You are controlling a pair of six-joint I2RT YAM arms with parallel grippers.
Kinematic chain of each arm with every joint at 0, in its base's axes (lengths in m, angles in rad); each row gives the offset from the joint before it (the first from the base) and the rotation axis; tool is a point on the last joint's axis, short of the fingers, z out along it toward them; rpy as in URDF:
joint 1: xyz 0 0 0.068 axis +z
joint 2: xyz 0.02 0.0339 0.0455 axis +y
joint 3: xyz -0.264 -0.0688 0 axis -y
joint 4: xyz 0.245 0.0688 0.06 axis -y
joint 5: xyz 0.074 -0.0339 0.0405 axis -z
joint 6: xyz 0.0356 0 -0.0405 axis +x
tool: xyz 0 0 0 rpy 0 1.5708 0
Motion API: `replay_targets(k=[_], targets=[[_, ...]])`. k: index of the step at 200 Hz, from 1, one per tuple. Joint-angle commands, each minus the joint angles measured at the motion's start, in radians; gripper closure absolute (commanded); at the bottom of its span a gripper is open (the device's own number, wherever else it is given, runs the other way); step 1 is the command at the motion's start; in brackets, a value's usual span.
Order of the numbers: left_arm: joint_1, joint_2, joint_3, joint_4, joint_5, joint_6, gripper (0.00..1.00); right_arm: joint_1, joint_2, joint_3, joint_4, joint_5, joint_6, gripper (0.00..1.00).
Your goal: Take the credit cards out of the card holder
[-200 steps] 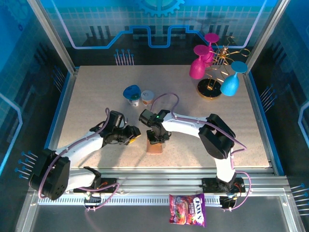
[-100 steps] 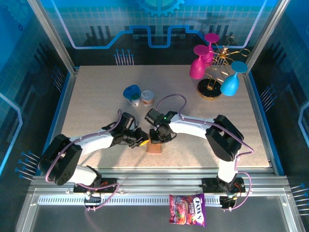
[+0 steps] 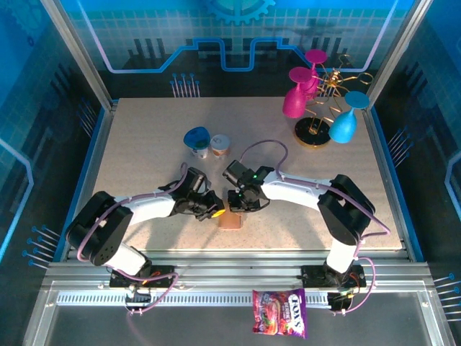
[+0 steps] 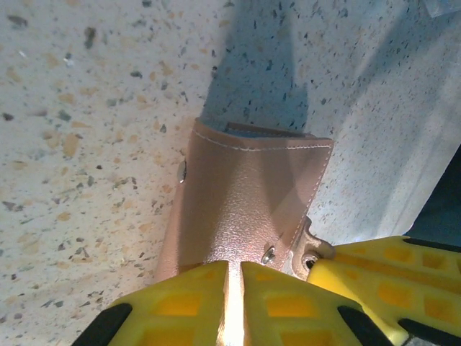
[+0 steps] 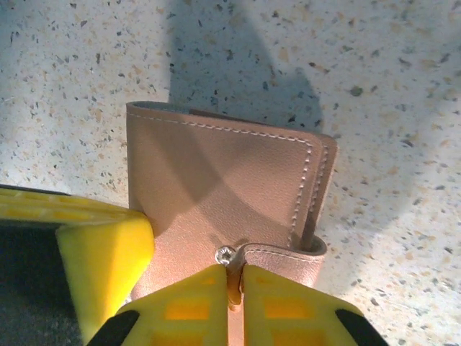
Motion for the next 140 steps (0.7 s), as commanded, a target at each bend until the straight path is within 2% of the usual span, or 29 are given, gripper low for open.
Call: replay_targets(k=[1, 58, 97, 140], targets=[[-0.006, 0.016, 0.024, -0.042, -0.011, 0.029, 0.86, -0.015, -0.036, -0.014, -0.057, 0.038, 0.010, 0.79], [-0.006, 0.006, 0.047, -0.077, -0.017, 0.042, 0.84, -0.032, -0.037, -0.020, -0.083, 0.063, 0.011, 0.72], [-0.006, 0.002, 0.058, -0.093, -0.023, 0.048, 0.84, -0.033, -0.035, -0.026, -0.090, 0.074, 0.025, 0.76], [-0.005, 0.004, 0.061, -0.094, -0.021, 0.051, 0.84, -0.038, -0.016, -0.039, -0.072, 0.065, 0.029, 0.75]])
